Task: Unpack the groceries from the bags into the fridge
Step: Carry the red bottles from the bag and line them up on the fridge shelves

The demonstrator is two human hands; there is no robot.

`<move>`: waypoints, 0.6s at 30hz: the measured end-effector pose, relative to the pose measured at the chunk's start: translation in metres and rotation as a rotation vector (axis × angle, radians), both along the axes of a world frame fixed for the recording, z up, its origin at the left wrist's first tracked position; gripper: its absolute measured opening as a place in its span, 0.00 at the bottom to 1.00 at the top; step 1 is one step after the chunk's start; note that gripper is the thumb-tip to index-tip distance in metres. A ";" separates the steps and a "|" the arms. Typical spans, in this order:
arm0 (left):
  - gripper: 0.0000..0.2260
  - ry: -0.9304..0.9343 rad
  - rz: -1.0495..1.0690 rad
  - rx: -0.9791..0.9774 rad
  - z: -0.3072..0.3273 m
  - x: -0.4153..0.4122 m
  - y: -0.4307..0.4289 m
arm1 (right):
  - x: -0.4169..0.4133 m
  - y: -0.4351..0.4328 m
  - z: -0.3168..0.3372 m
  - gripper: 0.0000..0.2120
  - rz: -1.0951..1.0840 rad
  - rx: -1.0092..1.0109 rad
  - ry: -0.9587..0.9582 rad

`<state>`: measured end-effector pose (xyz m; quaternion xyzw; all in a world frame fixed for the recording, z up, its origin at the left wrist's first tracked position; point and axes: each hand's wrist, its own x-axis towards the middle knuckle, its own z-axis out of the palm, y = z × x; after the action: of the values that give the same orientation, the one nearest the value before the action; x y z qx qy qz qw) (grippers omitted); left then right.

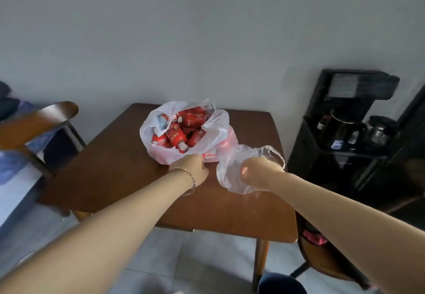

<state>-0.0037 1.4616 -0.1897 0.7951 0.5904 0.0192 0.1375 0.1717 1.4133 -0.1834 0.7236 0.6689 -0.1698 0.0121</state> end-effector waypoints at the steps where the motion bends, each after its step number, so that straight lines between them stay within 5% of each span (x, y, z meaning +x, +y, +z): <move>1: 0.14 0.005 0.018 -0.011 -0.009 -0.008 0.023 | -0.008 0.024 -0.008 0.12 0.010 0.013 0.009; 12: 0.11 0.220 -0.235 0.005 -0.065 -0.063 0.236 | -0.075 0.227 -0.055 0.13 -0.059 0.043 -0.006; 18: 0.22 0.605 -0.788 0.052 -0.122 -0.037 0.328 | -0.076 0.290 -0.088 0.11 -0.181 0.054 0.132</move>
<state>-0.0404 1.7894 -0.3115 0.9309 0.2575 -0.2513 -0.0630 0.0957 1.7029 -0.2716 0.7684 0.6044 -0.1993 -0.0672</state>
